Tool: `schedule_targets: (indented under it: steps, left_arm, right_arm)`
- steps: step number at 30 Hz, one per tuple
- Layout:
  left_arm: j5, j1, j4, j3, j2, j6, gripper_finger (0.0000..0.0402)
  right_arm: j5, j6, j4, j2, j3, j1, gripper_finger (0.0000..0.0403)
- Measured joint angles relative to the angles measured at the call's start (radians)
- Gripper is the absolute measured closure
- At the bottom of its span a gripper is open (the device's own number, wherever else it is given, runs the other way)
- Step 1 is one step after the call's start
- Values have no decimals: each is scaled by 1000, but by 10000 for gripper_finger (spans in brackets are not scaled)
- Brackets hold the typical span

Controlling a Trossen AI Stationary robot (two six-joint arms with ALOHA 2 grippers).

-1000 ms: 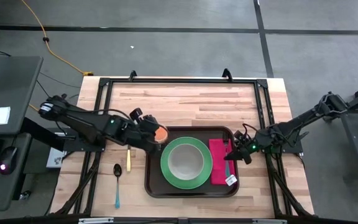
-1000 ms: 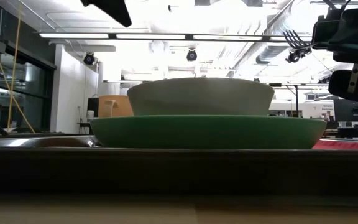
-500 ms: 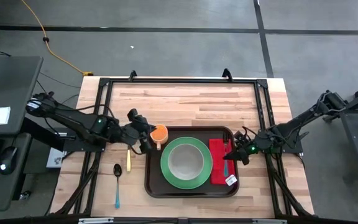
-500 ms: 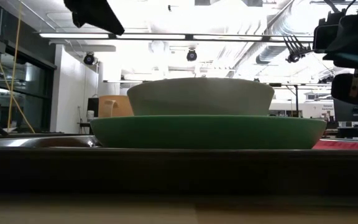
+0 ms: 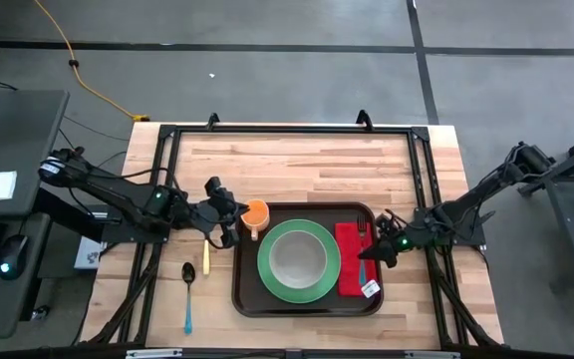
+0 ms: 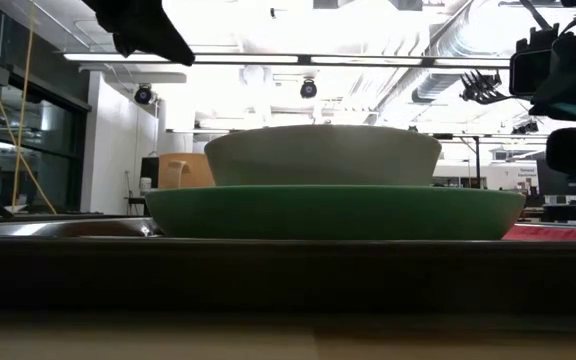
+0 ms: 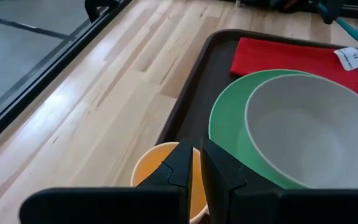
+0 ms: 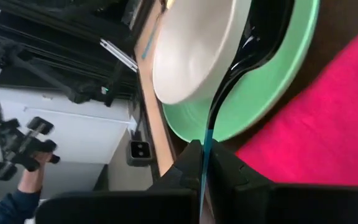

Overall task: Set up tray
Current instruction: Put the blue fork on top of the red napkin

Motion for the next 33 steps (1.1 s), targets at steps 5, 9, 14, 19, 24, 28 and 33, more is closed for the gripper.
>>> schedule_targets:
  steps: [5,9,14,19,24,28,33]
  left_arm:
    - [2,0,48,-21,-6,22,339]
    - [35,0,126,-39,-6,76,339]
    - [57,0,154,-61,-5,81,339]
    - [69,0,174,-85,-5,83,339]
    - [69,0,176,-86,-5,87,339]
    - [68,0,171,-86,-5,88,339]
    - [56,0,169,-86,-5,88,339]
  right_arm:
    - [12,19,-19,22,0,9,403]
    - [14,51,-27,49,0,9,403]
    - [8,70,-26,62,0,9,403]
    - [3,92,-24,62,0,9,403]
    - [-13,126,-19,62,0,9,403]
    - [-19,148,-28,62,0,8,403]
    - [-32,180,-54,72,0,4,403]
